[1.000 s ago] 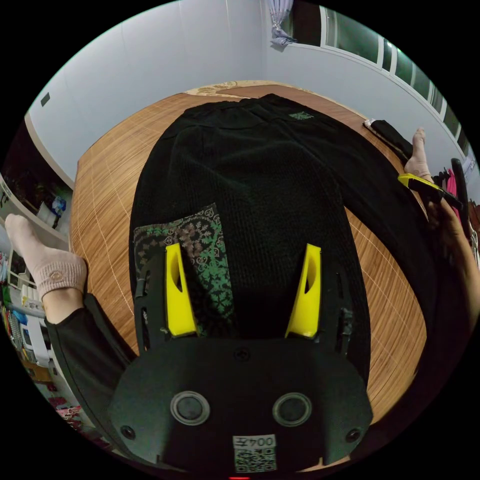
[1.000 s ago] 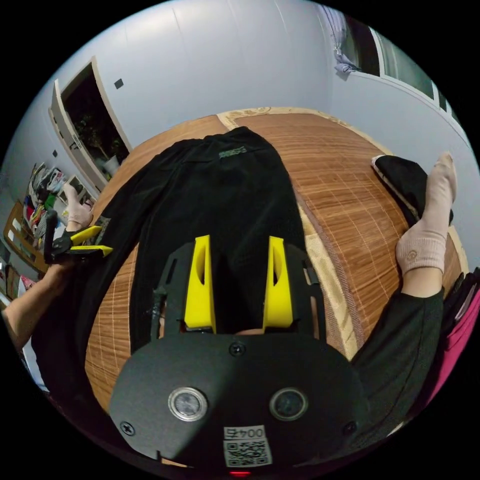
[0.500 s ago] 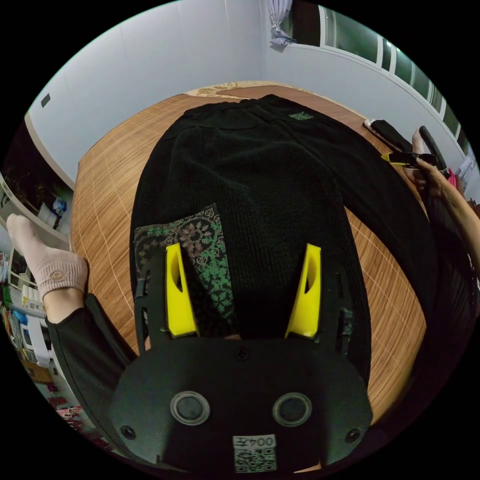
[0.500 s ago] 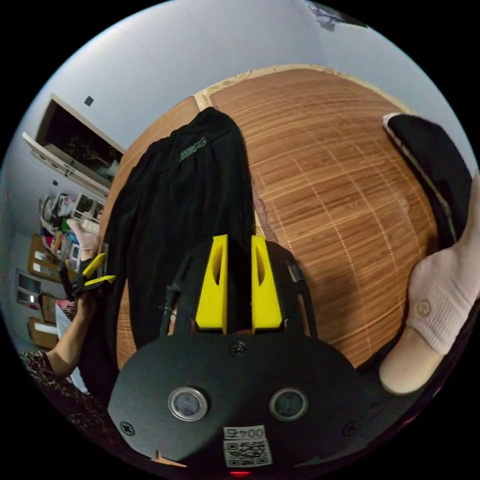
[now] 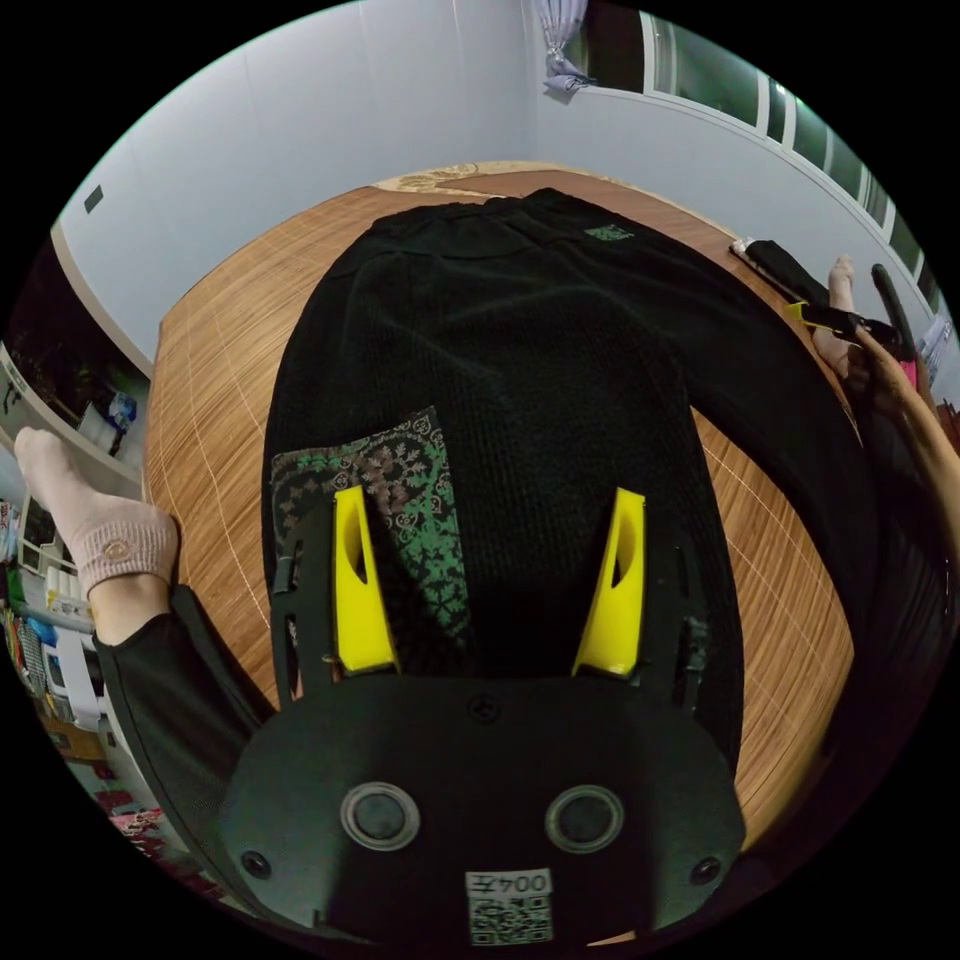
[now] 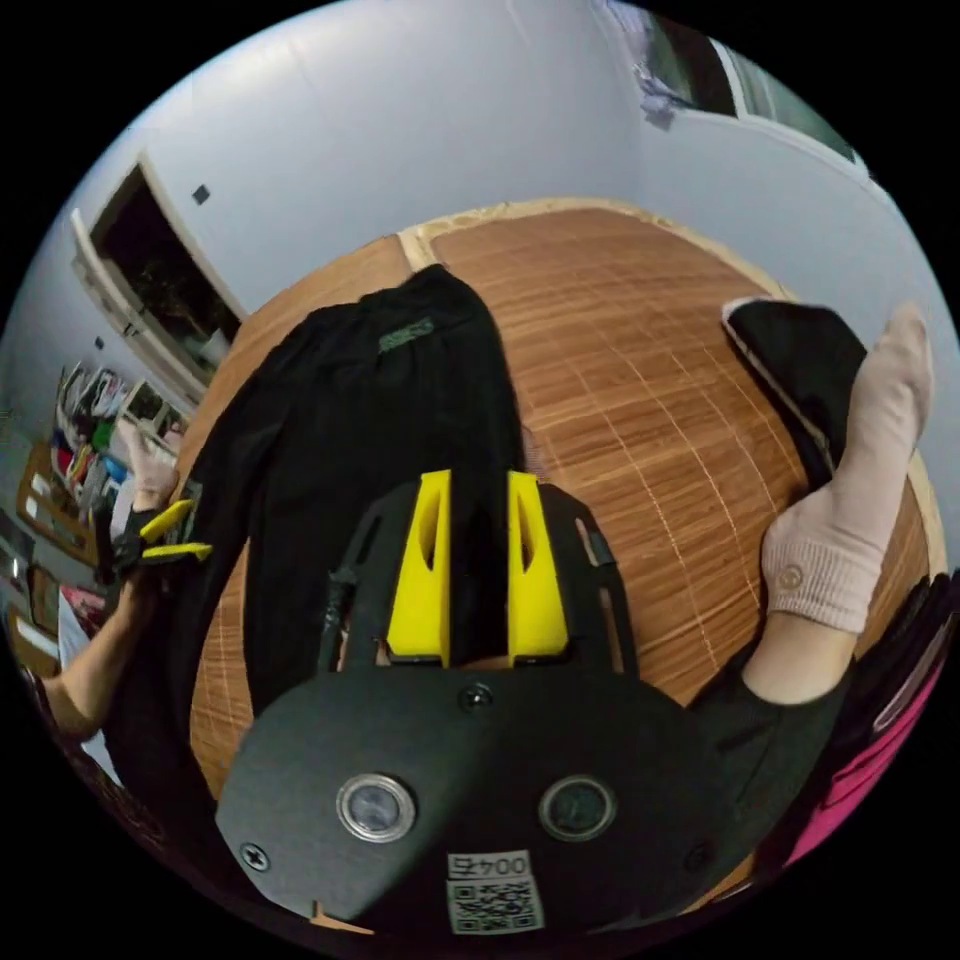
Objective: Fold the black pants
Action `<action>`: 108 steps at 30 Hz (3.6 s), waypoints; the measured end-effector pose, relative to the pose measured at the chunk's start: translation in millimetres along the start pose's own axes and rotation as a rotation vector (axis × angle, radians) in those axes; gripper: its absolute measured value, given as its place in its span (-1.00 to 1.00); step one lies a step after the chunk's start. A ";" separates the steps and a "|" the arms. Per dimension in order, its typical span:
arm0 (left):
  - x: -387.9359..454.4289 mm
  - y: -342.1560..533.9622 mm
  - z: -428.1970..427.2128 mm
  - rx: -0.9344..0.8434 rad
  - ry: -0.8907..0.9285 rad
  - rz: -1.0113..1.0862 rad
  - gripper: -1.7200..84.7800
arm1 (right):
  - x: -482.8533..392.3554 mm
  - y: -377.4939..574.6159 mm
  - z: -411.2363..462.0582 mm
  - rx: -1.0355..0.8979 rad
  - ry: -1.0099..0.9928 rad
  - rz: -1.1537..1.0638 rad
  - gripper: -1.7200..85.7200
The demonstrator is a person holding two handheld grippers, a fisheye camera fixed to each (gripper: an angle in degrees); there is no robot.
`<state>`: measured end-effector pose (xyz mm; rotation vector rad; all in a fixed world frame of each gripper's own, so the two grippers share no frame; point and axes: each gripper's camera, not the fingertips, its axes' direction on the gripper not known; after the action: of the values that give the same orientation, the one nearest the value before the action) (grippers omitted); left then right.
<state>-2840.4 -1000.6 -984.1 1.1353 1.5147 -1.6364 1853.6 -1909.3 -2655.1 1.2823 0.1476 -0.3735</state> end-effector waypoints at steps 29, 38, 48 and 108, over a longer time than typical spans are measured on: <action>-8.7 -7.1 0.4 0.003 0.001 0.002 -0.25 | -146.0 89.3 20.5 -0.067 0.126 -0.153 -0.62; -16.7 -11.0 0.8 0.002 0.000 0.003 -0.24 | -165.5 99.3 20.4 -0.069 0.185 -0.183 -0.63; -30.6 -15.0 2.4 0.004 -0.002 0.001 -0.25 | -169.9 107.8 18.0 -0.068 0.167 -0.174 -0.62; -200.8 -93.0 28.6 0.052 0.006 -0.271 -0.80 | -161.1 116.1 17.9 -0.050 0.158 -0.154 -0.65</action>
<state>-2841.0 -1036.6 -763.9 0.9955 1.6983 -1.8618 1742.8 -1868.6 -2494.4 1.2541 0.3891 -0.3980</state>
